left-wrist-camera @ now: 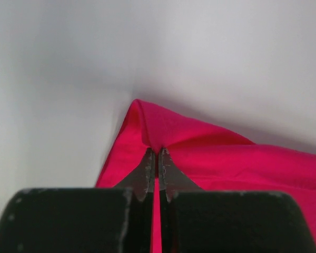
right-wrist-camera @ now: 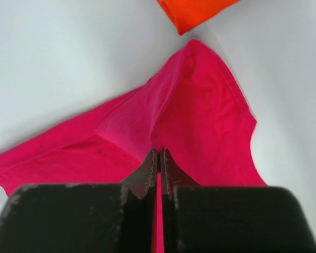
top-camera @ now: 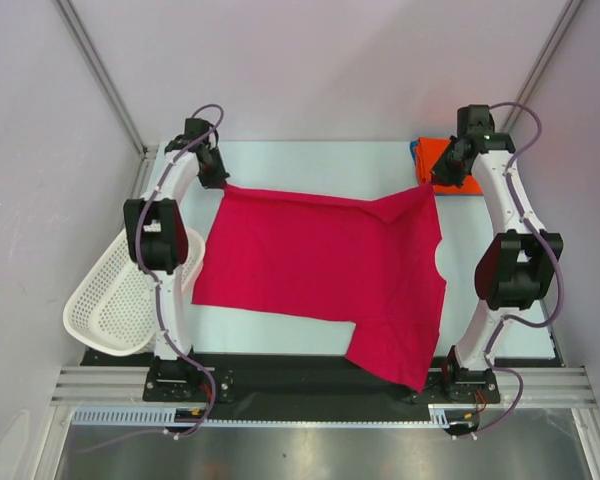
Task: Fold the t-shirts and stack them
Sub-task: Fold the tshirt
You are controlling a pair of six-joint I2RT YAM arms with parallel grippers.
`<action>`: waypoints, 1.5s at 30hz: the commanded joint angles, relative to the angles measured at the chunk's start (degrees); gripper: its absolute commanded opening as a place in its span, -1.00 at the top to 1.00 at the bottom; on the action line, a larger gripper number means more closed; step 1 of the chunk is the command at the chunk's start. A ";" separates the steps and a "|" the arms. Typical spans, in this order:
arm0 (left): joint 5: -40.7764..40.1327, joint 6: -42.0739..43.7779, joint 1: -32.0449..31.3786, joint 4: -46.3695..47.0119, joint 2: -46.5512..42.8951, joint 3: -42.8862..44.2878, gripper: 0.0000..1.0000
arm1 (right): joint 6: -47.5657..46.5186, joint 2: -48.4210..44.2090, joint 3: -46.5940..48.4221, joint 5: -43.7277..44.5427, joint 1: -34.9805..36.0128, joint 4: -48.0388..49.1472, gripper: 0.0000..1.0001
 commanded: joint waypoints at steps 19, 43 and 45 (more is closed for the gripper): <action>-1.55 3.59 1.30 -6.04 -13.82 -9.83 0.99 | -0.49 -12.89 -8.81 -8.49 -5.22 -8.74 1.00; -6.65 4.56 1.21 -5.24 -17.08 -22.32 0.99 | -0.48 -20.89 -24.10 -11.39 -5.48 -8.04 1.00; -7.09 4.65 1.21 -5.50 -16.03 -21.97 0.99 | -0.22 -20.72 -24.55 -11.48 -5.13 -7.86 1.00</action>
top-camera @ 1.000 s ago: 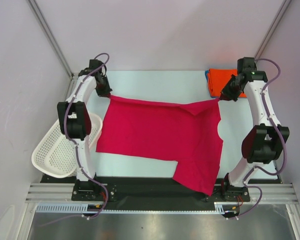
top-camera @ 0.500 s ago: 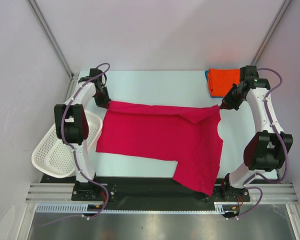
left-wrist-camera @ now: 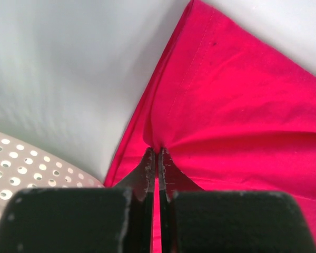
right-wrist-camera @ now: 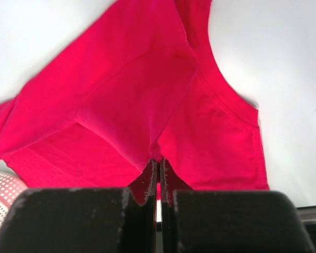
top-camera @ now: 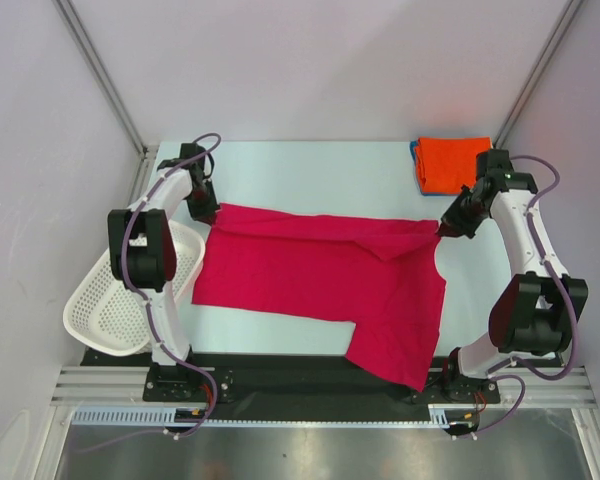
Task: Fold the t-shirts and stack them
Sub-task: Fold the tshirt
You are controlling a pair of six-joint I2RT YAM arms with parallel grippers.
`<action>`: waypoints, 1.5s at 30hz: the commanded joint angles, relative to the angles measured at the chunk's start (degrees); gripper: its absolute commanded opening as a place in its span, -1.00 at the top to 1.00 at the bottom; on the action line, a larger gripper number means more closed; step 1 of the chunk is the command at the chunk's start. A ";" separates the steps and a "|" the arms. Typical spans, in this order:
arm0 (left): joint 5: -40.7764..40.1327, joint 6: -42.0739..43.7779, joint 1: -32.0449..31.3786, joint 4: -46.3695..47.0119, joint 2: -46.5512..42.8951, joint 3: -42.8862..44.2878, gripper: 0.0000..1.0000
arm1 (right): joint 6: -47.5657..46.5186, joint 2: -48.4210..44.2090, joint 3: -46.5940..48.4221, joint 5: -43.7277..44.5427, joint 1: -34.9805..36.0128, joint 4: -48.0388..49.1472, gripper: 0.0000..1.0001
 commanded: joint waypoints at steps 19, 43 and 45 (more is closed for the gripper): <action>-2.24 2.07 -0.32 1.69 -1.22 -3.14 0.99 | -1.16 -4.49 -4.51 3.28 1.15 0.23 1.00; 2.75 -0.83 -2.87 3.45 -2.63 3.18 0.21 | -0.11 -7.91 -16.80 2.49 2.38 3.12 0.85; 3.03 -1.09 -3.31 2.92 -0.43 5.46 0.24 | 0.50 -8.53 -18.99 1.35 2.38 4.08 0.79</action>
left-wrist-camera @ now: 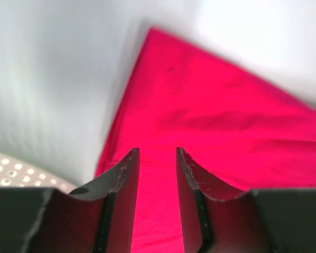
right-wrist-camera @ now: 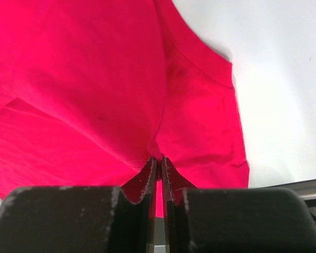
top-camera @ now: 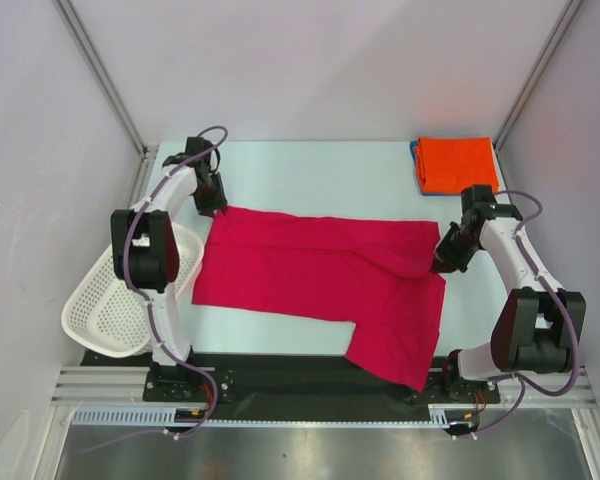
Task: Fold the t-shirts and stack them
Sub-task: Fold the tshirt
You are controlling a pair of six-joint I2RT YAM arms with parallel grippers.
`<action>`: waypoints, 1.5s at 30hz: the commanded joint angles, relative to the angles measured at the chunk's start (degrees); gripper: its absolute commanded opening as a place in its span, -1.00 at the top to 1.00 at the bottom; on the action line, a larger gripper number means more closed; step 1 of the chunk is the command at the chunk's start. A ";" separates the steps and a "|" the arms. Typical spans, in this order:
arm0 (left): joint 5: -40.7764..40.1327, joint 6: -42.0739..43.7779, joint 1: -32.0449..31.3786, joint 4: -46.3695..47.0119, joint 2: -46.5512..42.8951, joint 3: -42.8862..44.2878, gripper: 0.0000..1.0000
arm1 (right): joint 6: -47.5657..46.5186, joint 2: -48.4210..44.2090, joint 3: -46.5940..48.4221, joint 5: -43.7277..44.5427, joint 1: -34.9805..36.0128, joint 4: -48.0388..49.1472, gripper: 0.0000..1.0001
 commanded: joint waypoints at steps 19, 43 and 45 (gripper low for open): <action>6.59 -1.64 -3.94 2.09 -0.73 4.76 0.25 | -6.29 7.74 6.56 0.16 19.99 11.20 -0.03; 8.36 -2.78 -4.12 5.26 -3.37 -2.72 0.29 | -14.20 30.00 17.55 27.24 35.04 11.29 0.16; 8.35 -2.61 -4.12 5.26 -3.29 -2.72 0.28 | -14.29 30.44 17.99 25.93 35.13 11.03 0.18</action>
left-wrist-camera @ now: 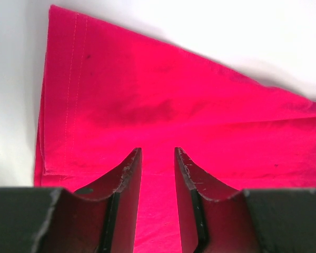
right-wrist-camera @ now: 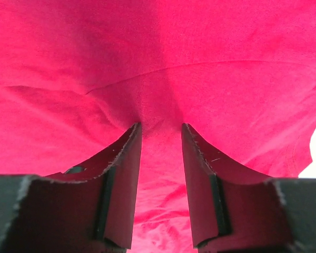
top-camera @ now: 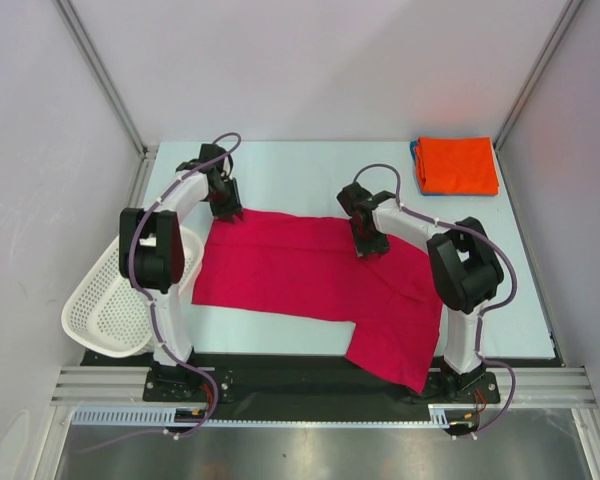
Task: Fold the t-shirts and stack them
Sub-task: Fold the tshirt
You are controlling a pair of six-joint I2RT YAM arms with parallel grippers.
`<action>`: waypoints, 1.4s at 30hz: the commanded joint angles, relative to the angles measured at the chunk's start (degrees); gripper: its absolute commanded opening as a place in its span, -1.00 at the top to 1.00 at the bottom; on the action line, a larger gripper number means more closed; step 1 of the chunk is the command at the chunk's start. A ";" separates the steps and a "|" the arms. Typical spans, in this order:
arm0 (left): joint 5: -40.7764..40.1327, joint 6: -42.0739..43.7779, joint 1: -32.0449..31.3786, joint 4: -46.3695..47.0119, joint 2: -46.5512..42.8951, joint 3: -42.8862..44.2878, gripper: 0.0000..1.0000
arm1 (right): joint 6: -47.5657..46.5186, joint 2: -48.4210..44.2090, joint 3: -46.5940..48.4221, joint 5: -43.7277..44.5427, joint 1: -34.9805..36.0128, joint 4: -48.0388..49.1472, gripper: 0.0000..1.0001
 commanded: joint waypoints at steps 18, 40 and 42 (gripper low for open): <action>0.15 0.10 -0.27 1.28 -3.63 -0.38 0.28 | -8.73 0.47 6.52 0.83 -6.91 -0.26 1.00; -0.20 -0.60 -0.27 1.63 -2.49 -0.12 0.30 | 0.47 -6.47 2.67 -6.02 -7.36 -3.35 0.20; -0.02 -0.69 -0.27 1.55 -2.23 0.23 0.30 | 1.09 -7.09 -0.67 -7.53 -7.80 -2.45 0.33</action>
